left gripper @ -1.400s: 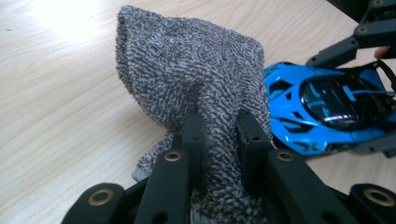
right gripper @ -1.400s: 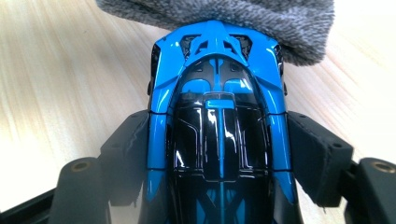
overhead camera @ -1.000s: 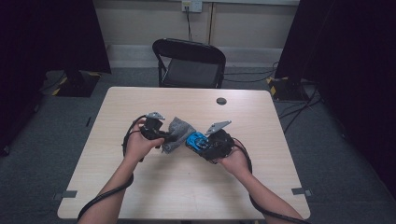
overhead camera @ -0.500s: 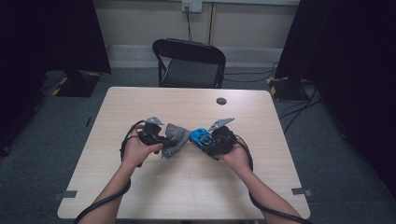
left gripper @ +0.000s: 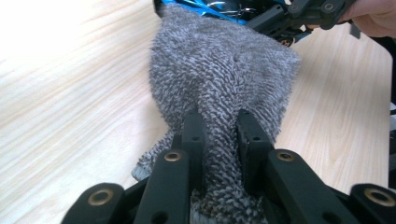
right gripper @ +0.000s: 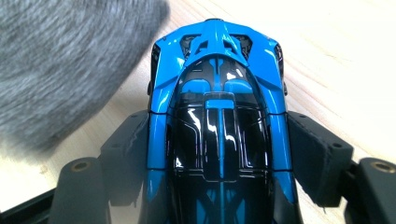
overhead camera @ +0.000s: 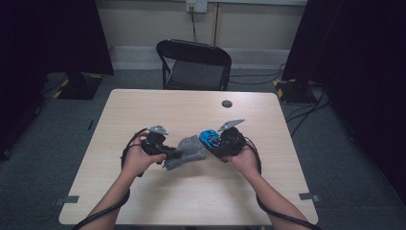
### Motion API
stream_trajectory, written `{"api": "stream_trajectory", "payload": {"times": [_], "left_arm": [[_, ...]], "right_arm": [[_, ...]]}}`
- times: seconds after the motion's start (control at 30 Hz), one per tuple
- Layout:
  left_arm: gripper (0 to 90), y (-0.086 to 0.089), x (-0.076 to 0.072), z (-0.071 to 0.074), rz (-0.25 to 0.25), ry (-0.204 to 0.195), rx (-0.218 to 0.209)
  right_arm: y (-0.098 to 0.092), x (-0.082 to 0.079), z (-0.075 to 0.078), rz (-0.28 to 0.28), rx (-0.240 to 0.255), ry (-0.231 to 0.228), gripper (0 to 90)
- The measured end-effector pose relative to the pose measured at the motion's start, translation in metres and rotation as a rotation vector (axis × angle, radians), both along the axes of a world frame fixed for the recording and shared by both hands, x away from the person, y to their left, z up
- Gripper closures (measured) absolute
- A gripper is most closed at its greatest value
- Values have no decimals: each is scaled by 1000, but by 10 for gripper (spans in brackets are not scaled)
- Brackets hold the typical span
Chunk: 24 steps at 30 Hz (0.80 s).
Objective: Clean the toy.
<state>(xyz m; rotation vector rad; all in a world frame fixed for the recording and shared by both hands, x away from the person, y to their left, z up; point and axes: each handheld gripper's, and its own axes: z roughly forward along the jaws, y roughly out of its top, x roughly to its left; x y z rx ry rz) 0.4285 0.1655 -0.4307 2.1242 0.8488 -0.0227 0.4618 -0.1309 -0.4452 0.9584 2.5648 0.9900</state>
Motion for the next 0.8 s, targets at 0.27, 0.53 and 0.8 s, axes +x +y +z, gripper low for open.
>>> {"api": "stream_trajectory", "payload": {"times": [0.27,0.53,0.8], "left_arm": [[764,31,17,14,175,-57,-26],[761,26,36,13,240,-77,-32],[760,1,46,5,182,-41,-23]], "right_arm": [[4,-8,2,37,11,-4,282],[21,-18,6,96,25,-11,282],[31,-24,9,139,21,-13,282]]}}
